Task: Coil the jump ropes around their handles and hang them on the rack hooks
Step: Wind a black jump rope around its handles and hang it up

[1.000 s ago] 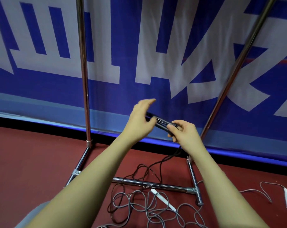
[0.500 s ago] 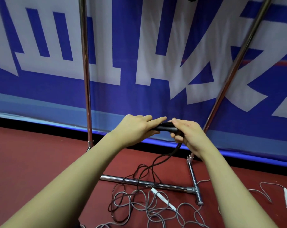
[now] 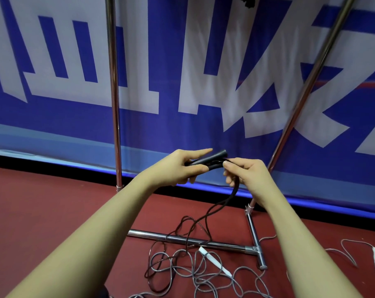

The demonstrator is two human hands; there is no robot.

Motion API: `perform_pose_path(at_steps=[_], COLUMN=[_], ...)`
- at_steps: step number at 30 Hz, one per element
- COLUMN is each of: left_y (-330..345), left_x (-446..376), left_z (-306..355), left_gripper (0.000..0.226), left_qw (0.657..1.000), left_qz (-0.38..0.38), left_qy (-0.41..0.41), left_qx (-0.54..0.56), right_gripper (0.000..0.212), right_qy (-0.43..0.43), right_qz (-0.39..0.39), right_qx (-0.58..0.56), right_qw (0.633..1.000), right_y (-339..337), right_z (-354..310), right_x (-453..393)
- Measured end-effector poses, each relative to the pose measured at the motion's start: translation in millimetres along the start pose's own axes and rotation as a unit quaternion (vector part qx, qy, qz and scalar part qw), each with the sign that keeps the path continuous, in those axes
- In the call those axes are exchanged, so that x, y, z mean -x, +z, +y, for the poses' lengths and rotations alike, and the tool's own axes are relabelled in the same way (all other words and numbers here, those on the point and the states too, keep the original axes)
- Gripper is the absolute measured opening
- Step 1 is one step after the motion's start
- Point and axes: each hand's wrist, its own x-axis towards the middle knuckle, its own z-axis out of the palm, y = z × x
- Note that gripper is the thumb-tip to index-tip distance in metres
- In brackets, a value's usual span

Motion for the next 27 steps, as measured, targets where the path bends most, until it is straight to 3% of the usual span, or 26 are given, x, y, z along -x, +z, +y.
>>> perform_pose_path(at_steps=[5, 9, 12, 15, 19, 22, 27], left_y=[1.0, 4.6, 7.3, 10.1, 10.1, 12.0, 13.7], left_x=[0.8, -1.4, -2.9, -4.0, -4.6, -4.9, -1.9], left_z=[2.8, 3.0, 3.7, 5.4, 8.1, 8.2, 10.0], left_gripper=[0.050, 0.047, 0.040, 0.025, 0.025, 0.044, 0.029], left_qw=[0.993, 0.988, 0.988, 0.987, 0.986, 0.984, 0.979], left_qz=[-0.013, 0.000, -0.010, -0.032, -0.037, 0.009, 0.028], left_qy=[0.018, 0.005, -0.031, -0.064, -0.083, -0.066, -0.023], left_qx=[0.113, 0.152, 0.154, 0.141, 0.142, 0.167, 0.203], right_gripper=[0.019, 0.019, 0.014, 0.018, 0.021, 0.018, 0.013], right_qy=[0.057, 0.127, 0.104, 0.062, 0.013, -0.011, -0.042], right_qz=[0.035, 0.052, 0.067, 0.080, 0.084, 0.122, 0.151], right_qx=[-0.117, -0.249, -0.292, -0.273, -0.221, -0.197, -0.145], right_qw=[0.991, 0.959, 0.948, 0.957, 0.972, 0.973, 0.977], right_y=[1.0, 6.2, 7.9, 9.1, 11.2, 11.8, 10.9], right_z=[-2.8, -5.6, -3.8, -1.1, -0.7, -1.3, -3.7], right_x=[-2.0, -5.3, -7.5, -6.9, -4.8, -4.0, -4.1])
